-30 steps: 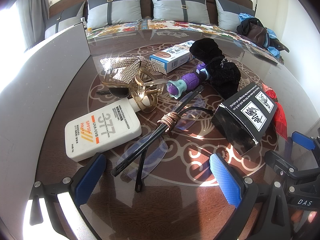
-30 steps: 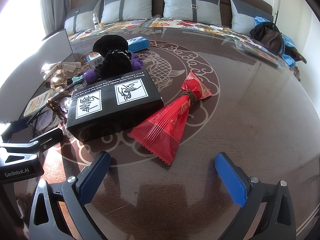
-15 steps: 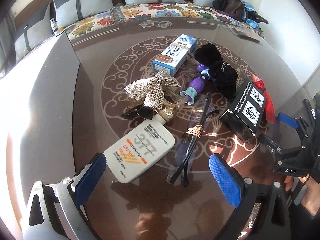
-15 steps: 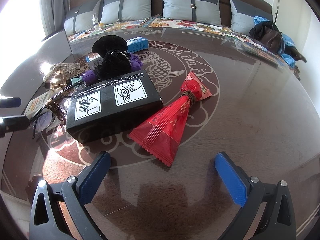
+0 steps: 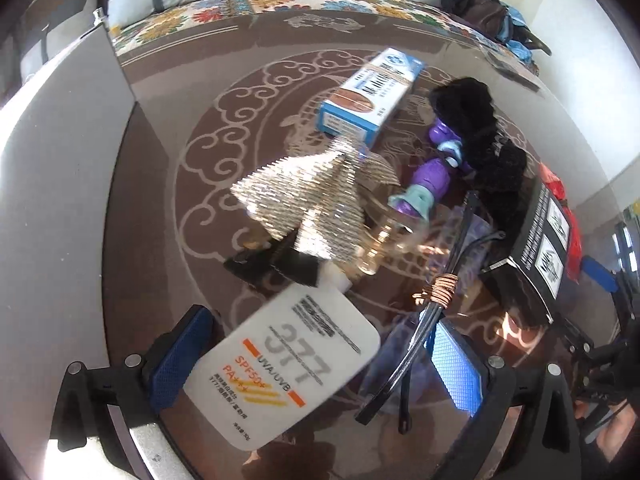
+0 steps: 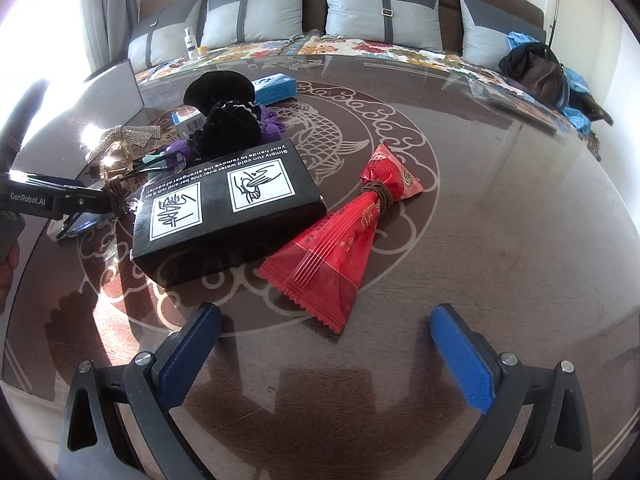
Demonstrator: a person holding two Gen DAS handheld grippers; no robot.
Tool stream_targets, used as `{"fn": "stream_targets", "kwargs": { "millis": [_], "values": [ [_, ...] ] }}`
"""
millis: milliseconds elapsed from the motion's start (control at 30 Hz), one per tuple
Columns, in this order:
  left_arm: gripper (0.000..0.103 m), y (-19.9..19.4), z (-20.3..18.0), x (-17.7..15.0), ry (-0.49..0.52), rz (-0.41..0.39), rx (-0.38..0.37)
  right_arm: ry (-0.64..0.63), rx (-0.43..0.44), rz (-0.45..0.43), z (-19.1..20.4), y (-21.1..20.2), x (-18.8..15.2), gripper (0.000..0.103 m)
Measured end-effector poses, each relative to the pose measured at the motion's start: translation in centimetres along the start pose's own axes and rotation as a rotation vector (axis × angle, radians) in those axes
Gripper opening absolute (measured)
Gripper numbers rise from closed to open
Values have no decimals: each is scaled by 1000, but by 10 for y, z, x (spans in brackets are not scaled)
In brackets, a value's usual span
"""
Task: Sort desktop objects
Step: 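Move left gripper down to the white sunscreen bottle, then close left gripper on the sunscreen bottle and lift it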
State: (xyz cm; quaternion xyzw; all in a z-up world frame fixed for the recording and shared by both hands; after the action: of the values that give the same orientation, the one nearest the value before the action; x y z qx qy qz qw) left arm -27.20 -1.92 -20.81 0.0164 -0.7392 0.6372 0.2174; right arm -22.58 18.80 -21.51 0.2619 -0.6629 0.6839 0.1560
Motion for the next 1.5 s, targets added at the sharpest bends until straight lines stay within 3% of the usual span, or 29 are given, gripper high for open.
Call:
{"fn": "stream_targets", "kwargs": {
  "millis": [100,200,300,400,500,600,700,833,933,1000,1033,1067,1300,1367,1433,1500],
  "values": [
    [103,-7,-35,-21,154,50,-92,0,0,0,0,0,0,103],
    [103,-14,-38,-29,187,37,-44,0,0,0,0,0,1,103],
    [103,-12,-15,-29,106,28,23,0,0,0,0,0,0,103],
    [103,-15,0,-28,-52,4,-38,0,0,0,0,0,1,103],
    [103,-33,4,-22,-152,-80,-99,0,0,0,0,0,0,103],
    [103,-33,18,-12,-192,-117,10,0,0,0,0,0,1,103],
    [103,-19,22,-8,-213,-87,46,0,0,0,0,0,0,103],
    [103,-7,7,-13,-110,-61,127,0,0,0,0,0,1,103],
    [103,-5,-1,-10,-74,-63,130,0,0,0,0,0,1,103],
    [84,-11,0,-9,-73,-96,131,0,0,0,0,0,0,103],
    [56,-16,0,-10,-70,-118,125,0,0,0,0,0,1,103],
    [51,-19,1,-11,-70,-119,133,0,0,0,0,0,0,103],
    [51,-32,1,-47,-159,-137,102,7,10,-3,0,-1,1,103],
    [51,-38,-3,-67,-166,-153,100,31,82,-10,-5,-9,-2,103],
    [51,-42,-7,-81,-142,-178,125,111,141,-5,-26,-20,-6,101],
    [51,-44,-10,-90,-124,-200,145,200,121,21,-57,-24,1,98]
  ]
}}
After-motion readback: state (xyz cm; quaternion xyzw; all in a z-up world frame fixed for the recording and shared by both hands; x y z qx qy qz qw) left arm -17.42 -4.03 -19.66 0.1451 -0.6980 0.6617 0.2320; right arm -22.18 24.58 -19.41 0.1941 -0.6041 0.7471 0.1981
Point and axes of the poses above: each gripper's, at about its wrist camera, not at the fingertips, and y roughly the way its jaws point, z to its left, x to its top, the point moved 8 cm from there along y, roughly the way its jaws point, and after that the axes turned 1 degree about z, right-handed, at the moved point
